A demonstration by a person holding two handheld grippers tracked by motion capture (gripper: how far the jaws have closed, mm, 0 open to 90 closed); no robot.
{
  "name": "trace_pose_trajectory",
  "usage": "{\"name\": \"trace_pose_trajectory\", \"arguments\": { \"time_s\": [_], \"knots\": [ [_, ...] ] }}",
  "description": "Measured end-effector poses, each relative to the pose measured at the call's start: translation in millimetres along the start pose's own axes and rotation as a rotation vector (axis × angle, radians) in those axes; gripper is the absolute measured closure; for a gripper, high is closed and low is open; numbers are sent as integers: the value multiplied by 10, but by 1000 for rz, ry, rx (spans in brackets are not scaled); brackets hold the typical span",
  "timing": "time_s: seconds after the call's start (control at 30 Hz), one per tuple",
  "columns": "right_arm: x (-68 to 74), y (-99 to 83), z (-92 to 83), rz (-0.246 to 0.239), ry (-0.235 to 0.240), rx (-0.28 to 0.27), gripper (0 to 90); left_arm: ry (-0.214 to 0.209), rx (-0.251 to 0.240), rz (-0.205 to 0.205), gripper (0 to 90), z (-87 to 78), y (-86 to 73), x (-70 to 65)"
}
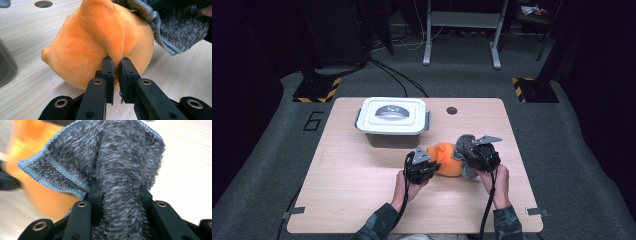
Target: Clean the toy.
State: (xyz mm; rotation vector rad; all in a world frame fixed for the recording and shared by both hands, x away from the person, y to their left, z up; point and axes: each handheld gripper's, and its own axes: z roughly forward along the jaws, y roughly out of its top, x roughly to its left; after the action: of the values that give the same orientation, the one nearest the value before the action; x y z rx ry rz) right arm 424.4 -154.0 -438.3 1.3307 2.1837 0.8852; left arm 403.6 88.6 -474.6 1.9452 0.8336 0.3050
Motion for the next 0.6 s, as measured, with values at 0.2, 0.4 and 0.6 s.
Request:
{"name": "trace_pose_trajectory", "arguments": {
  "time_s": [0.2, 0.4, 0.6],
  "knots": [
    [-107, -125, 118, 38, 3, 32, 657, 9, -6, 1, 833, 13, -8, 4],
    [-208, -229, 275, 91, 13, 76, 656, 0, 2, 0, 832, 10, 0, 4],
    [-296, -336, 527, 144, 44, 148, 642, 3, 0, -3, 831, 7, -8, 8]
  ]
}}
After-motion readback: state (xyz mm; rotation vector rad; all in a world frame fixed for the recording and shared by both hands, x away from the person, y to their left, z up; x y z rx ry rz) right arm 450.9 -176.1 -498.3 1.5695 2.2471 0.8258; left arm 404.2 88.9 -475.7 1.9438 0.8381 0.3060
